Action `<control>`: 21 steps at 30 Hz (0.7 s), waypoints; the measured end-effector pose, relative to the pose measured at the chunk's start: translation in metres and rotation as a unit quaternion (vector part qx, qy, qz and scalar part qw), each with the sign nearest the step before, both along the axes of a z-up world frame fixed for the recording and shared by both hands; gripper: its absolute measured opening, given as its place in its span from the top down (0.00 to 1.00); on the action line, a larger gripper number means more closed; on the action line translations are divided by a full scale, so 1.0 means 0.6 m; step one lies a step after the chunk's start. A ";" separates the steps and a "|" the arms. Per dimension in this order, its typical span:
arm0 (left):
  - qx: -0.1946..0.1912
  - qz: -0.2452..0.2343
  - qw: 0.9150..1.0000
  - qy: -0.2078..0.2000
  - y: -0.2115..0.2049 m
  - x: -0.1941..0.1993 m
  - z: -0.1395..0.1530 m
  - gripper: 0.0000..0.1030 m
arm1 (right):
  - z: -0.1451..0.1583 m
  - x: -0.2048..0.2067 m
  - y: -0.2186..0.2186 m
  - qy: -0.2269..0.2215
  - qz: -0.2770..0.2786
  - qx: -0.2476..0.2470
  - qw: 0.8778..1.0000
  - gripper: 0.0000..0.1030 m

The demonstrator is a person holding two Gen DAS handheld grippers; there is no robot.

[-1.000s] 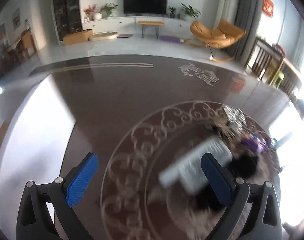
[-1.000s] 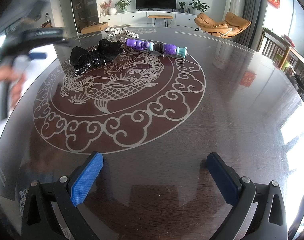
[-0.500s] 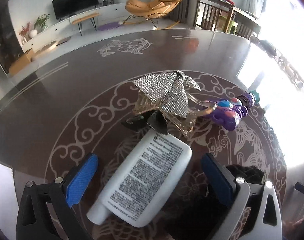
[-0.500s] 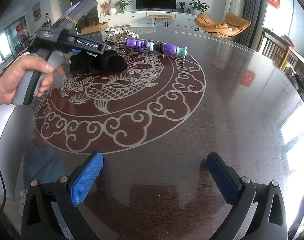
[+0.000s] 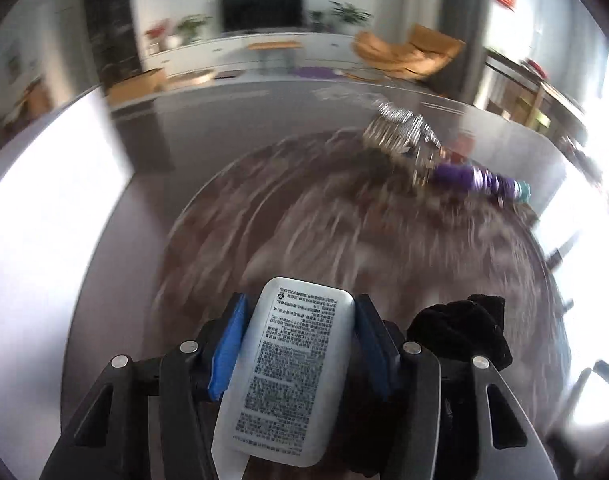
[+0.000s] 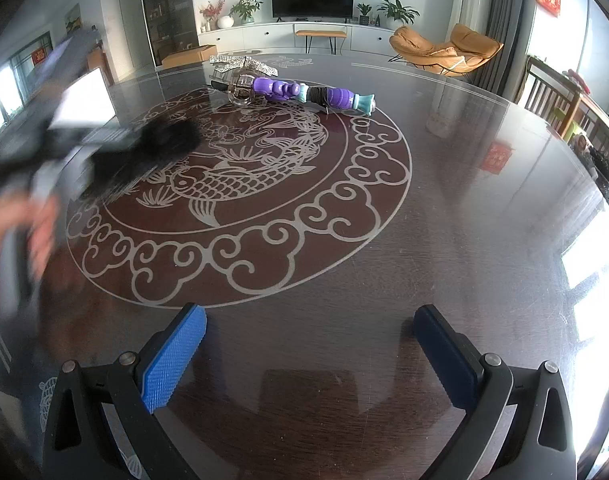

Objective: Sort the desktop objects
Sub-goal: 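Grasp the white lotion bottle with the left gripper and lift, then hold the white lotion bottle above the table with the left gripper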

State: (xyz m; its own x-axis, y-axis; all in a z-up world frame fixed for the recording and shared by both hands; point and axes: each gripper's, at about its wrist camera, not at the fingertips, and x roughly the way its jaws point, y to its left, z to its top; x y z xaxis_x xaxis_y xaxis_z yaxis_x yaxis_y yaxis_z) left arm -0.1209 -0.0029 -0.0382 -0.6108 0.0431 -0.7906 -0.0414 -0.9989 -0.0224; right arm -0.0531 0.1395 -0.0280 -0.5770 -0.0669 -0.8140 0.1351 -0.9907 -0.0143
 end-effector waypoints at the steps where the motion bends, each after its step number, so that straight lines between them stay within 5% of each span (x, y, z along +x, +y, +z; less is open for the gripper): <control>1: 0.005 0.011 1.000 0.001 -0.012 0.026 -0.002 0.48 | 0.000 0.000 0.000 0.000 0.000 0.000 1.000 0.00; 5: 0.036 0.057 0.998 0.007 -0.064 0.124 -0.007 0.46 | 0.000 0.000 0.000 0.000 0.000 0.000 1.000 0.00; 7: 0.037 0.055 0.998 -0.001 -0.071 0.140 -0.008 0.14 | 0.000 0.000 0.000 0.000 0.000 0.000 1.000 0.00; 9: 0.029 0.051 0.998 -0.018 -0.075 0.143 -0.013 0.03 | 0.000 0.000 0.000 0.000 0.000 0.000 1.000 0.00; 15: -0.015 0.004 0.999 -0.032 -0.066 0.138 -0.024 0.00 | 0.000 0.000 0.000 0.000 0.000 0.000 1.000 0.00; 21: -0.010 0.008 1.000 -0.026 -0.064 0.137 -0.026 0.00 | 0.000 0.000 0.000 0.000 0.000 0.000 1.000 0.00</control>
State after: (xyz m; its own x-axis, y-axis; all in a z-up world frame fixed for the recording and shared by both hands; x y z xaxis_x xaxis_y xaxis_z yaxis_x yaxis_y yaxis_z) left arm -0.0385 -0.0413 -0.0539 -0.5700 0.0174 -0.8215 -0.0243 -0.9997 -0.0043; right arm -0.0532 0.1395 -0.0281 -0.5770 -0.0671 -0.8140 0.1354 -0.9907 -0.0143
